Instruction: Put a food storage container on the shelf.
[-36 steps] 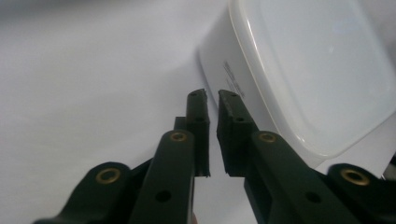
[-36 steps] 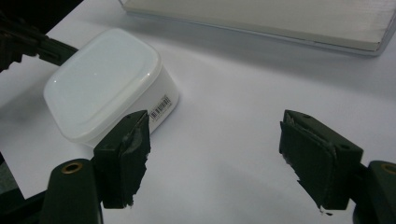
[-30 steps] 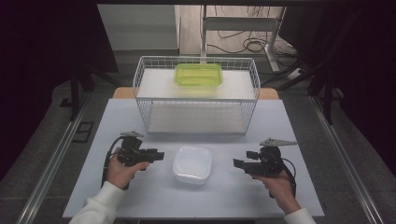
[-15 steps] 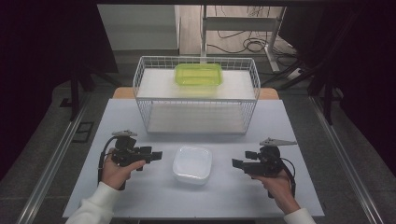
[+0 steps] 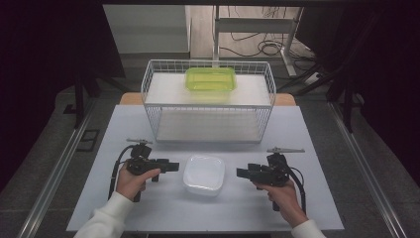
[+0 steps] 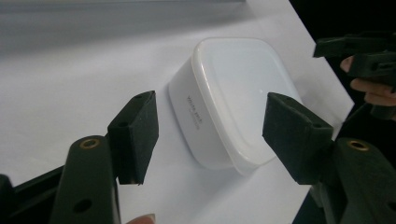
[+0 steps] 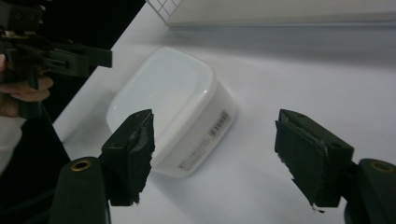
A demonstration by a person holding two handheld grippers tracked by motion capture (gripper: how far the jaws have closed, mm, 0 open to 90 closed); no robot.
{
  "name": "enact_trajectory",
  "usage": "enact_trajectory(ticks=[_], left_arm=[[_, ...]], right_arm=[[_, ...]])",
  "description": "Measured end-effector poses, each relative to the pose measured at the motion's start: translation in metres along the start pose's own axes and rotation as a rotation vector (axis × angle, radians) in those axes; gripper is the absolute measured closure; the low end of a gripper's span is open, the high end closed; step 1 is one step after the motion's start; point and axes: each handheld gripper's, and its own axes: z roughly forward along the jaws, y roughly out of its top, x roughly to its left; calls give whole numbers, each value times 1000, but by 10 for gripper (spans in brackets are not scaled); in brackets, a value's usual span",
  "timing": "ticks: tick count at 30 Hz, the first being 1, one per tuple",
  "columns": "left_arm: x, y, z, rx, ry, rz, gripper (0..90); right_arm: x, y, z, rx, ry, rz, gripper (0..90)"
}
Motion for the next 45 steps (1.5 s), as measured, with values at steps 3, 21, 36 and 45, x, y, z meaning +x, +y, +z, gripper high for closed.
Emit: enact_trajectory(ticks=[3, 21, 36, 45], left_arm=[[3, 2, 7, 2, -19, -24, 360], [9, 4, 23, 36, -105, -73, 426], [16, 1, 34, 60, -147, -112, 543], [16, -2, 42, 90, -174, -133, 685]], right_arm=[[2, 3, 11, 19, 8, 18, 309], [-1, 4, 48, 69, 80, 128, 410], [-6, -2, 55, 79, 108, 191, 508], [-4, -5, 60, 103, 143, 232, 615]])
